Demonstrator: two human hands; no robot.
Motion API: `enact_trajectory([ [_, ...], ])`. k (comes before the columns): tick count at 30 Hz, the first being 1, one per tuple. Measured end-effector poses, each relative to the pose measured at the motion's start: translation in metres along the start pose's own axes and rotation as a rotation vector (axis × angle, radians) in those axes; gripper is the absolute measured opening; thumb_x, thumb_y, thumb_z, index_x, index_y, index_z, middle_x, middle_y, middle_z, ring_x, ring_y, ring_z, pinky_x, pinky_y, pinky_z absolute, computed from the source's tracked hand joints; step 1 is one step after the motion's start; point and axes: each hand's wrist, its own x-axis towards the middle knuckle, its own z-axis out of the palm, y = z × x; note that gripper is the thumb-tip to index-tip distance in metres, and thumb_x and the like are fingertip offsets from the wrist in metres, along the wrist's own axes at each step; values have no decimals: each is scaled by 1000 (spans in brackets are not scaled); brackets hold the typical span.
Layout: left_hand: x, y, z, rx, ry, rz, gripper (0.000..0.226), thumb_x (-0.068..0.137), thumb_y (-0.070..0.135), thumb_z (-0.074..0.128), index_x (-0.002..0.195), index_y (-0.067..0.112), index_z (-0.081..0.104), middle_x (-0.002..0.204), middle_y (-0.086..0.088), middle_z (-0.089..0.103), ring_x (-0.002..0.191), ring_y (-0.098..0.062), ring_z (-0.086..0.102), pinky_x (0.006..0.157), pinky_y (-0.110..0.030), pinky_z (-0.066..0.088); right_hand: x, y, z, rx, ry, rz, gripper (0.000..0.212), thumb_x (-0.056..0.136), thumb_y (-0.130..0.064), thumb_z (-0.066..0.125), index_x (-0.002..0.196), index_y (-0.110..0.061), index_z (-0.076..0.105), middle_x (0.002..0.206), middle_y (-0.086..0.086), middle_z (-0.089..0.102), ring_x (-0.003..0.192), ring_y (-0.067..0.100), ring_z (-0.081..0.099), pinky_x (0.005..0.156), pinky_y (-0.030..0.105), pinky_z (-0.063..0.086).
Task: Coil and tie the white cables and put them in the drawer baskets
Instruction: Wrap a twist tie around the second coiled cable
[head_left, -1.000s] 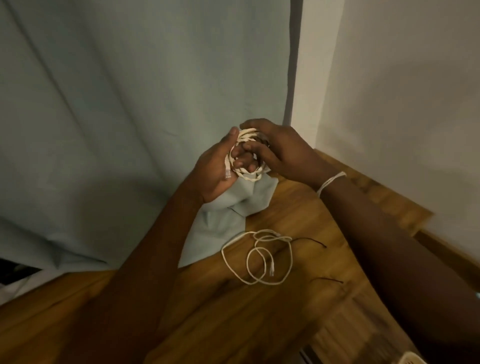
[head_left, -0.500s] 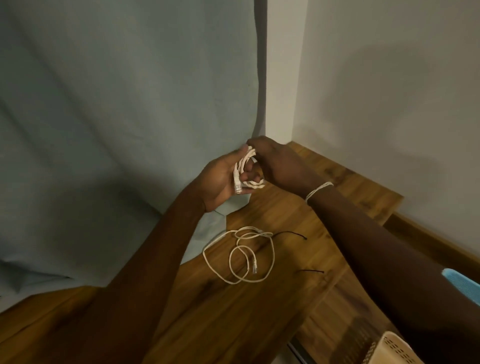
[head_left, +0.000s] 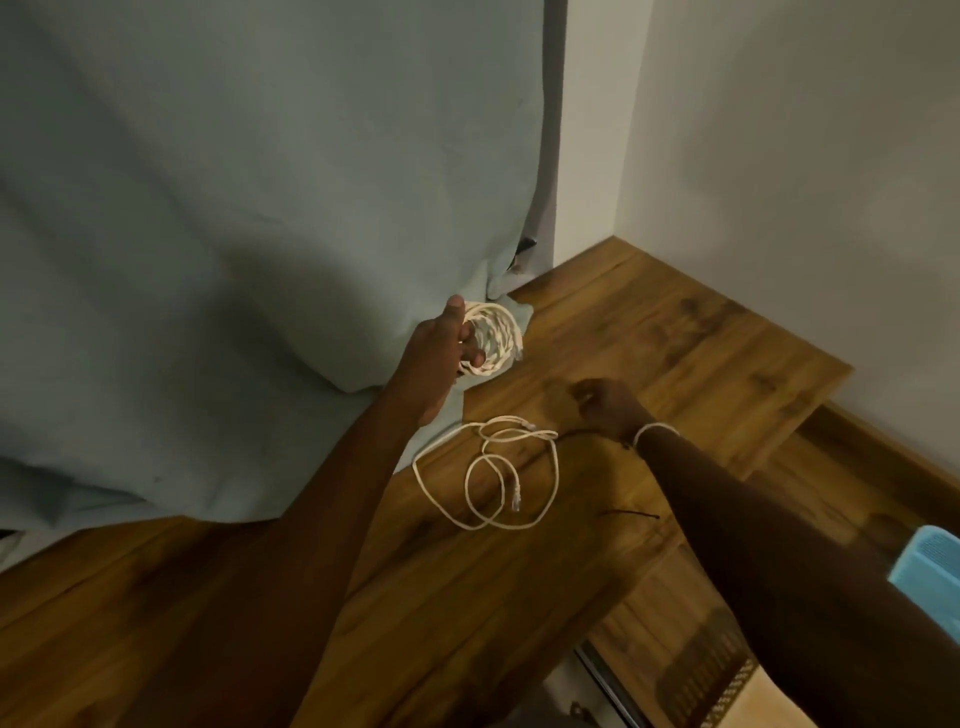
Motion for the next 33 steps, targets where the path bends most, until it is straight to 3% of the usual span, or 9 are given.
enact_trajectory([
  [3,2,-11,-10,-53,18,-27,45,102,48,35,73,17,50,52,6,53,62,-17,54,77,-37,42,9,53,45,-442,-138,-53,44,95,-34,54,137,-23,59,146,12,52,134,33,48,112,41,36],
  [9,7,-24,-20,-159,66,-91,45,102,46,37,73,15,51,47,5,56,63,-19,55,83,-39,43,-7,60,58,-402,11,-81,36,97,-26,57,131,-18,65,143,12,57,133,31,49,110,42,41],
  [14,11,-23,-17,-198,23,-109,45,103,47,33,79,13,52,41,6,48,52,-15,52,85,-40,39,-13,38,22,-24,230,52,21,88,-13,70,106,-4,77,110,17,75,106,29,69,97,37,52],
  [16,13,-20,-12,-191,23,-100,48,103,47,32,98,7,59,42,-1,50,51,-12,54,88,-42,42,-20,1,0,176,303,0,12,85,-9,74,94,-3,79,93,15,78,88,22,72,87,42,57],
  [20,13,-7,4,-158,81,-61,52,102,48,33,122,7,58,106,-23,69,79,-21,64,104,-49,47,-50,-96,-42,524,269,-152,9,87,-11,74,87,-2,73,76,17,72,68,25,71,66,36,62],
  [22,13,3,8,-134,105,-49,52,103,46,32,128,7,55,108,-14,68,92,-26,66,103,-48,47,-66,-133,-55,633,200,-157,7,87,-9,73,89,-3,74,73,15,72,62,19,68,60,28,59],
  [24,14,10,10,-102,118,-19,53,104,45,30,131,6,54,110,-10,67,100,-28,66,98,-41,51,-76,-154,-61,657,184,-128,10,86,-9,74,86,1,75,66,11,69,54,15,62,54,25,54],
  [28,9,19,11,-22,134,108,49,104,44,31,125,9,58,104,-2,63,81,-7,61,64,-14,47,-77,-178,-65,645,254,-43,13,81,-10,77,74,0,75,56,4,66,46,9,59,49,25,49],
  [33,-2,21,12,33,108,241,47,104,40,32,122,8,60,104,-5,66,82,-2,61,59,-5,48,-69,-198,-63,853,296,68,19,81,-5,73,66,6,68,52,12,59,43,18,50,46,25,43],
])
